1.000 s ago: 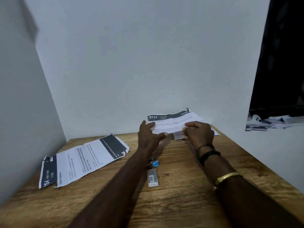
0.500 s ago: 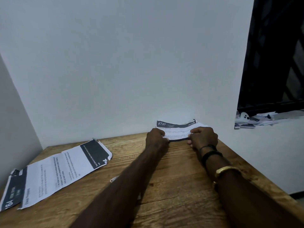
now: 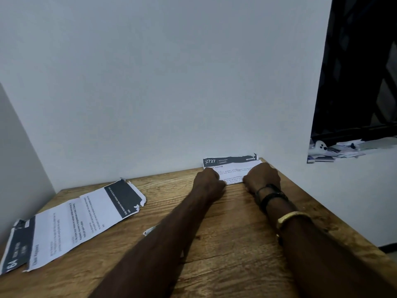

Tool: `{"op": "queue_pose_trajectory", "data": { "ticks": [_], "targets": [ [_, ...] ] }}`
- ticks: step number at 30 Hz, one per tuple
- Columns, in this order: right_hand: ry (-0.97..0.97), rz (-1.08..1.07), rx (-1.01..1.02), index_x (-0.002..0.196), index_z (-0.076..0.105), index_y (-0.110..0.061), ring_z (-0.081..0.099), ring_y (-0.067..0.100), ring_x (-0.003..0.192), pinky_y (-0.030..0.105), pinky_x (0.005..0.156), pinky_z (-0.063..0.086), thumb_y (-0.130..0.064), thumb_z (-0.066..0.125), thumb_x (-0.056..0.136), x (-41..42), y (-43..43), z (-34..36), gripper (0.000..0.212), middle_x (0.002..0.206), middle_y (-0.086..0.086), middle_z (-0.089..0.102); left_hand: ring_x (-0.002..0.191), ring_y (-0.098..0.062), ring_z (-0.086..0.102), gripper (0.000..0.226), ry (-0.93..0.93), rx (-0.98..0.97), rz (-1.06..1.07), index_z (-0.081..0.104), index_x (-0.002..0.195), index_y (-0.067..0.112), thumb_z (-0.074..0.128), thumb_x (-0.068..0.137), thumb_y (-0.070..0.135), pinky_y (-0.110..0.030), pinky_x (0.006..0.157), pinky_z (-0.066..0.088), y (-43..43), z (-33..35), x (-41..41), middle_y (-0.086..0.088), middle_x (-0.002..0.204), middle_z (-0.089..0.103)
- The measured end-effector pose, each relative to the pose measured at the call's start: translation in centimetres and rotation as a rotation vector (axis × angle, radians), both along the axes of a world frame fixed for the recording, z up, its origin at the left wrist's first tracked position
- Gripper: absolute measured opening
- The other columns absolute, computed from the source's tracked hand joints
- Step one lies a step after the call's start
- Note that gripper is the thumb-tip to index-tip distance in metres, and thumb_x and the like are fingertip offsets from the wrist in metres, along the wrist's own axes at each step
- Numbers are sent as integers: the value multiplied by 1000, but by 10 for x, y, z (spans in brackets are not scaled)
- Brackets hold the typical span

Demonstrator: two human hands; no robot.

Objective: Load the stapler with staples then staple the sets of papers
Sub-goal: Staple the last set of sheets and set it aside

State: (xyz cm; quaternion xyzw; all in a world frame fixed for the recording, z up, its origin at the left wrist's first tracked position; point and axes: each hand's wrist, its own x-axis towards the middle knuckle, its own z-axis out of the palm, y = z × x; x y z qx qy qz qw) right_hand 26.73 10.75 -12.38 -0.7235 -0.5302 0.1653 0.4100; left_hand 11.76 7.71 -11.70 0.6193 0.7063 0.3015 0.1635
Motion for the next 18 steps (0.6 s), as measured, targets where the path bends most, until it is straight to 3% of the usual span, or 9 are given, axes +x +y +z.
{"op": "queue_pose_trajectory", "data": {
  "ticks": [3, 6, 9, 11, 13, 18],
  "targets": [
    [-16, 20, 5, 77, 50, -21, 68, 35, 101, 30, 73, 47, -20, 67, 78, -1, -2, 0, 17, 106, 11, 73, 114, -26, 66, 29, -45, 22, 7, 74, 107, 10, 70, 85, 29, -31, 94, 52, -2, 0, -5, -11, 115, 74],
    [-22, 54, 16, 85, 67, -13, 68, 33, 100, 30, 80, 50, -19, 64, 79, -1, -5, 1, 9, 102, 8, 74, 119, -22, 64, 34, -83, 79, 31, 71, 119, 17, 70, 87, 28, -24, 95, 48, -9, 0, -12, -7, 127, 70],
    [15, 94, 22, 79, 74, -13, 67, 29, 87, 26, 74, 48, -16, 60, 79, -1, -11, 3, 14, 89, 4, 74, 115, -19, 66, 26, -140, 145, 53, 74, 113, 18, 69, 87, 24, -22, 93, 48, -19, 3, -21, -4, 123, 72],
    [33, 116, 24, 68, 72, -13, 65, 27, 80, 24, 68, 42, -14, 59, 81, -5, -19, 6, 18, 77, 0, 71, 107, -20, 70, 15, -170, 203, 69, 79, 98, 17, 70, 87, 21, -30, 94, 53, -27, 7, -28, -2, 110, 77],
    [57, 147, 47, 59, 66, -14, 63, 26, 75, 24, 62, 41, -13, 57, 80, -12, -29, 10, 22, 67, -3, 66, 95, -20, 73, 11, -189, 268, 94, 80, 83, 14, 71, 86, 21, -31, 85, 55, -37, 10, -37, -2, 95, 80],
    [81, 312, 86, 69, 73, -8, 72, 25, 70, 35, 74, 60, -18, 63, 78, -43, -54, 22, 18, 70, 2, 75, 81, -13, 73, 20, -220, 350, 140, 80, 76, 13, 77, 83, 31, -31, 78, 58, -64, 15, -64, 3, 81, 79]
  ]
}}
